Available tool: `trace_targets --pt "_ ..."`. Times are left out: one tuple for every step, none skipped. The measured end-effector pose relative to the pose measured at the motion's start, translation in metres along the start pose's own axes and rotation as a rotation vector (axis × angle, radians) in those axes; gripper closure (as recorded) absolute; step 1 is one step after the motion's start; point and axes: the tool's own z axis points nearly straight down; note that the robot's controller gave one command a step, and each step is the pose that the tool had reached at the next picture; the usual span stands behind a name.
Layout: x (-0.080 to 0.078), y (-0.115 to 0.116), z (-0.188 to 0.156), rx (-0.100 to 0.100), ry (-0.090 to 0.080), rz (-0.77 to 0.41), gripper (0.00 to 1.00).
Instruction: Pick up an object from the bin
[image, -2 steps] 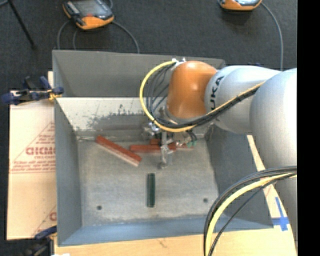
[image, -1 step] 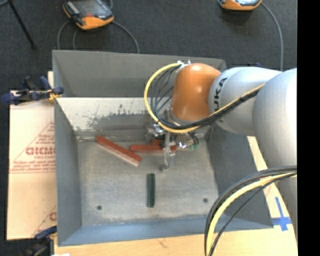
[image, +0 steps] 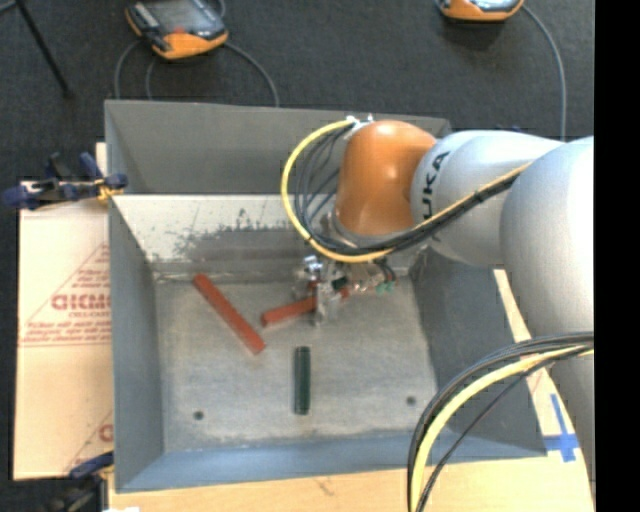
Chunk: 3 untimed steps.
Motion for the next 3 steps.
trace_targets --pt "0.000 0.000 0.000 -0.001 0.000 0.001 1.00" --pt "-0.003 -0.003 -0.077 0.004 -0.012 0.006 1.00" --pt "0.001 0.000 -0.007 -0.003 -0.001 0.007 1.00"
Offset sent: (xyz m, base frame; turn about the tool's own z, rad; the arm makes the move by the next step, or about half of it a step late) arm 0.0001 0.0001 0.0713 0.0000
